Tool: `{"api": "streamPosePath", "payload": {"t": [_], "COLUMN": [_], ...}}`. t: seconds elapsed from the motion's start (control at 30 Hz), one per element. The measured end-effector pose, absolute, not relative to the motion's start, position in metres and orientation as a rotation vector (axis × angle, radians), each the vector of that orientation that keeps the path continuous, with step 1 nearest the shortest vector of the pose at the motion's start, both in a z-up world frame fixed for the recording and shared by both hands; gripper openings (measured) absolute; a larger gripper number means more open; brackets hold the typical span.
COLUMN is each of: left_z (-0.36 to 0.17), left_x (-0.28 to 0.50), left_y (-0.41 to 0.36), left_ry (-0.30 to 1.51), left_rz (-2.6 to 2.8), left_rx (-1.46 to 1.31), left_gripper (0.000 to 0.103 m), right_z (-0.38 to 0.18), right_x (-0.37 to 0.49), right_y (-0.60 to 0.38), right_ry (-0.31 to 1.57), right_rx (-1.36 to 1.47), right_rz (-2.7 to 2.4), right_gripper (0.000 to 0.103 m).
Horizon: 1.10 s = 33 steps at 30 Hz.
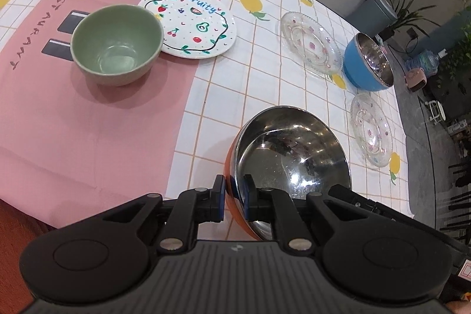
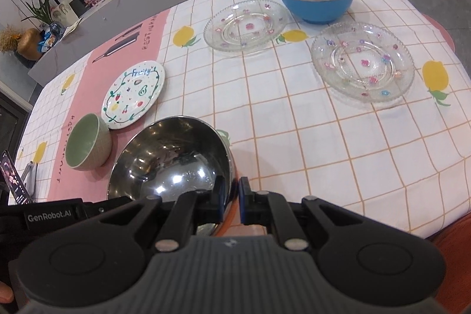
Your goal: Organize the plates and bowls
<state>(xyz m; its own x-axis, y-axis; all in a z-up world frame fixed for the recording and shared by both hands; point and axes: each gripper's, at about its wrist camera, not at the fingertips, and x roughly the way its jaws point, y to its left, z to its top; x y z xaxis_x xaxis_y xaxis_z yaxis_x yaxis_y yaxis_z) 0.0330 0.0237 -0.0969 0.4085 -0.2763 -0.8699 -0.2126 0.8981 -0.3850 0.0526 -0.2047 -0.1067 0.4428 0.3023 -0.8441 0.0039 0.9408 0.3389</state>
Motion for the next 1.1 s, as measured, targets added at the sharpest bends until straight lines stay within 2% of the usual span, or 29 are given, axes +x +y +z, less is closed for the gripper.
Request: {"api": "streamPosePath", "payload": {"t": [0.3, 0.87, 0.93, 1.0, 1.03, 1.1], "left_z": [-0.095, -0.113, -0.113, -0.114, -0.114, -0.113], "left_x": [0.046, 0.052, 0.052, 0.051, 0.050, 0.049], "left_y": [0.030, 0.039, 0.040, 0.041, 0.042, 0.044], "left_ry": [1.103, 1.132, 1.136, 1.135, 1.131, 1.118], "left_rz": [-0.034, -0.047, -0.051, -0.051, -0.045, -0.043], "left_rx": [-0.487, -0.500, -0.514, -0.527, -0.532, -0.540], "left_gripper": [0.012, 0.013, 0.018, 0.037, 0.040, 0.049], "right_z": [-0.105, -0.125, -0.126, -0.125, -0.124, -0.123], "right_x": [0.065, 0.079, 0.080, 0.079, 0.079, 0.078], "right_y": [-0.198, -0.191, -0.192, -0.191, -0.190, -0.189], "right_ry": [1.067, 1.110, 1.121, 1.120, 1.118, 1.115], "right_rx": [0.324, 0.344, 0.357, 0.350, 0.341, 0.334], "right_rz": [0.181, 0.179, 0.184, 0.181, 0.180, 0.183], "right_gripper": [0.007, 0.008, 0.012, 0.015, 0.026, 0.033]}}
